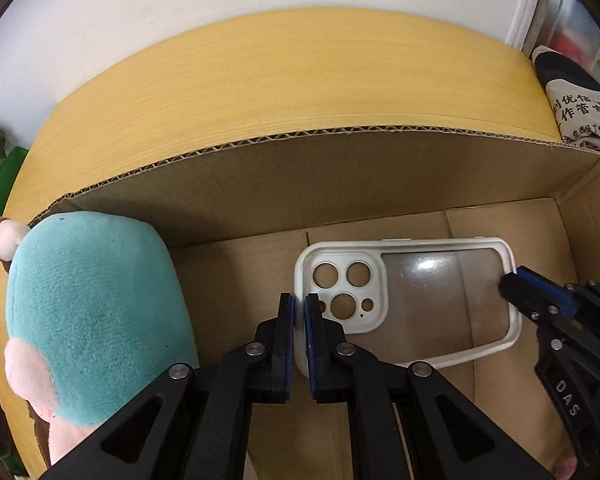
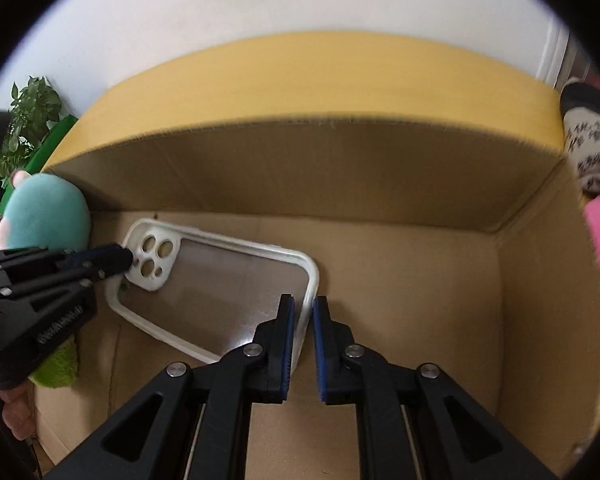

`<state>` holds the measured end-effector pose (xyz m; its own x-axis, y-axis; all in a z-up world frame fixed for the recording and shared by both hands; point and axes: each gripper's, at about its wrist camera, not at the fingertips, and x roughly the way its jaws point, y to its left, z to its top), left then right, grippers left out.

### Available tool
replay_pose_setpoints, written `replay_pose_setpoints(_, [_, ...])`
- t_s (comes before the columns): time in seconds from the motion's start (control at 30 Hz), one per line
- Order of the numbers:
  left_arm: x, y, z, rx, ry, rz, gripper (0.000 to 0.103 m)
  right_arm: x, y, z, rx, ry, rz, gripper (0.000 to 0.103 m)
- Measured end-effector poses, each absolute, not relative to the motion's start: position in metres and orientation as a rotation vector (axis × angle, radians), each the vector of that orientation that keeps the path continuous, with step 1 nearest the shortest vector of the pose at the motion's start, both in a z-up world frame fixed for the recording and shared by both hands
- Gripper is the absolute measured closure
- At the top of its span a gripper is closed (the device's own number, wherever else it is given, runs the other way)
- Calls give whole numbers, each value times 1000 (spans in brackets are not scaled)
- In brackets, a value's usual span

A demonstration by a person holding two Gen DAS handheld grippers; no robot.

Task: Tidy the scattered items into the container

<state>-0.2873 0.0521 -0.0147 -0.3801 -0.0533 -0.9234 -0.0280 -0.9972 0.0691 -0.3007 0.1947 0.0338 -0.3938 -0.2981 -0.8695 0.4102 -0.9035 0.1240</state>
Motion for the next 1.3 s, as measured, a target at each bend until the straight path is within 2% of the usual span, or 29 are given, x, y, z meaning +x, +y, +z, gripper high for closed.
replay_pose_setpoints(0.07, [-281,53,-9,1736,-108,-2622,79,-295,199,39,1380,141,-2317,76])
replay_pose_setpoints(0.13, [-271,50,3,1715,-69,-2657,65,-287,206,53,1334,130,-2348,55])
replay_pose_setpoints(0.2, [-256,46,21,1655,-31,-2711,48,-276,217,73,1274,109,-2388,46])
replay_pose_setpoints(0.27, [-232,39,50,1531,12,-2797,25,-255,231,98,1211,79,-2413,40])
replay_pose_setpoints(0.33, [-203,31,74,1418,21,-2867,19,-231,243,117,1155,70,-2423,27])
replay_pose_setpoints(0.4, [-168,24,97,1322,1,-2923,17,-201,256,130,1104,78,-2437,25])
replay_pose_setpoints(0.47, [-125,12,112,1245,-34,-2970,11,-172,269,137,1085,96,-2440,25])
replay_pose_setpoints(0.57, [-75,-1,113,1208,-89,-2991,5,-134,288,131,1110,92,-2444,25])
replay_pose_setpoints(0.8, [-16,-17,44,1368,-46,-2866,5,-71,303,78,1251,184,-2445,25])
replay_pose_setpoints(0.93, [5,-20,14,1422,9,-2809,6,-54,302,70,1217,234,-2483,25])
replay_pose_setpoints(1.13, [25,-32,10,1417,62,-2817,6,-36,304,73,1204,230,-2492,25])
replay_pose_setpoints(1.3, [25,-39,23,1345,24,-2821,6,-21,301,96,1096,223,-2532,25])
